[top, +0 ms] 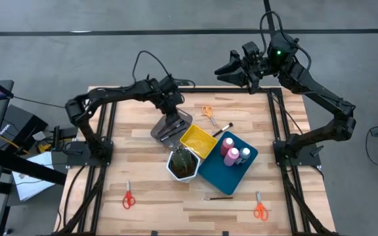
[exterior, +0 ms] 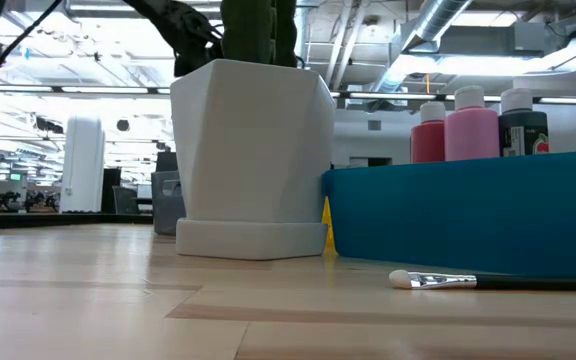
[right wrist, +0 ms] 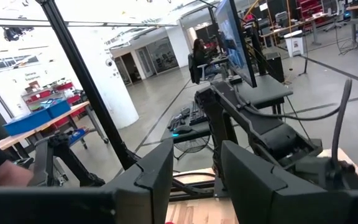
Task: Pick & Place Paint Supplies
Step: Put the left makeup brush into the black bin, then put the red scissors into the yellow bin
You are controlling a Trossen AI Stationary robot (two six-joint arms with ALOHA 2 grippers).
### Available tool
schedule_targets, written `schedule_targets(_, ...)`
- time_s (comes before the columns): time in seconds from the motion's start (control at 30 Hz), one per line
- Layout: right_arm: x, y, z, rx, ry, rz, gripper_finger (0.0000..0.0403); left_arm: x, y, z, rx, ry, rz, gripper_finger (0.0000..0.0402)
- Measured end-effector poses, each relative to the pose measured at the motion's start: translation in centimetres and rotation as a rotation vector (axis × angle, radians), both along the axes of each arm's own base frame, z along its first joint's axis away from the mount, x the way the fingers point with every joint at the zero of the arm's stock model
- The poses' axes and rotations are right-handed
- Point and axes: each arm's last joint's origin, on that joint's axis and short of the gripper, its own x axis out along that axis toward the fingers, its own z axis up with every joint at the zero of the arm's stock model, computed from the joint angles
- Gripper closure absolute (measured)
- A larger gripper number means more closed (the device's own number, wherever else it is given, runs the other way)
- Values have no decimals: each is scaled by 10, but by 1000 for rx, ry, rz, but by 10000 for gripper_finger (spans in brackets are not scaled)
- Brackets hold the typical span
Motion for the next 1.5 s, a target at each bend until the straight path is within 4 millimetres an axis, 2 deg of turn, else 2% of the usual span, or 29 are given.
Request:
schedule_targets(0.37,0,-1,0,1,0,-9,271,-6,-13,-30,38,91,16,401)
schedule_targets(1.1,0,-2,0,0,-1,-30,271,-6,-13,-38,53,60,46,399)
schedule_targets(1.27,0,-2,0,0,-1,-30,271,-5,-13,-38,54,59,46,382)
schedule_targets(1.5,0,-2,0,0,-1,-30,271,-6,-13,-36,65,60,52,335)
